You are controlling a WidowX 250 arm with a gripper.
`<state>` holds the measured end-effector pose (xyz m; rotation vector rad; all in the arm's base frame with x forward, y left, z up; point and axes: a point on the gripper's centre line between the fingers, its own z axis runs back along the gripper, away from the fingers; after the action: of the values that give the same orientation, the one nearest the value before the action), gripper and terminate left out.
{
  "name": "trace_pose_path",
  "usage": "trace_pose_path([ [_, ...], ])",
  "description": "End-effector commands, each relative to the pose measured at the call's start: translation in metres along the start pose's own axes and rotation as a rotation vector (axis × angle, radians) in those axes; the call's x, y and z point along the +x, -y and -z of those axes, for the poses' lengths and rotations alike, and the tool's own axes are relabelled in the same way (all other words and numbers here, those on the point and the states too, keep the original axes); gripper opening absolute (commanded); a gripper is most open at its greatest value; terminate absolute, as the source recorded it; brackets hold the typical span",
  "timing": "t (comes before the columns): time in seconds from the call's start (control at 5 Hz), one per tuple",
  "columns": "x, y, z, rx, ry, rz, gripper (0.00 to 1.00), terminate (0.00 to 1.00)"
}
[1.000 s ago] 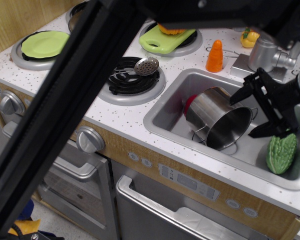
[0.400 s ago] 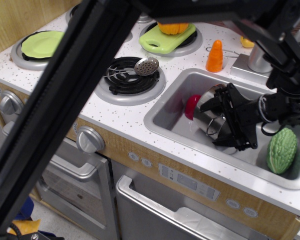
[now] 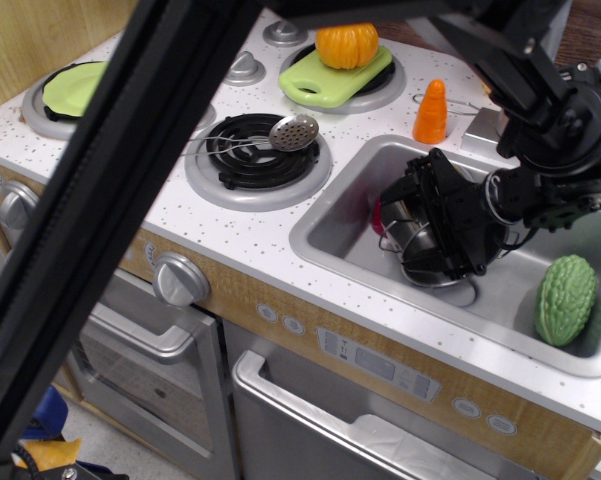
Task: Flip pot upright in sink
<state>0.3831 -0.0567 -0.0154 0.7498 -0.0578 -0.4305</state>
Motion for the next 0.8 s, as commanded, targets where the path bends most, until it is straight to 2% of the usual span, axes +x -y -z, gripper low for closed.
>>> trace_pose_path([
  [0.0,0.0154,-0.0326,-0.0316,0.036,0.117,-0.052,1.00,0.00],
  [0.2,0.0140,-0.0370,-0.0249,0.064,0.161,-0.052,0.00,0.00],
  [0.4,0.0147,-0.0362,-0.0218,0.078,0.184,-0.093,0.00,0.00],
  [0.6,0.0170,-0.0306,-0.0239,-0.008,0.213,-0.212,0.00,0.00],
])
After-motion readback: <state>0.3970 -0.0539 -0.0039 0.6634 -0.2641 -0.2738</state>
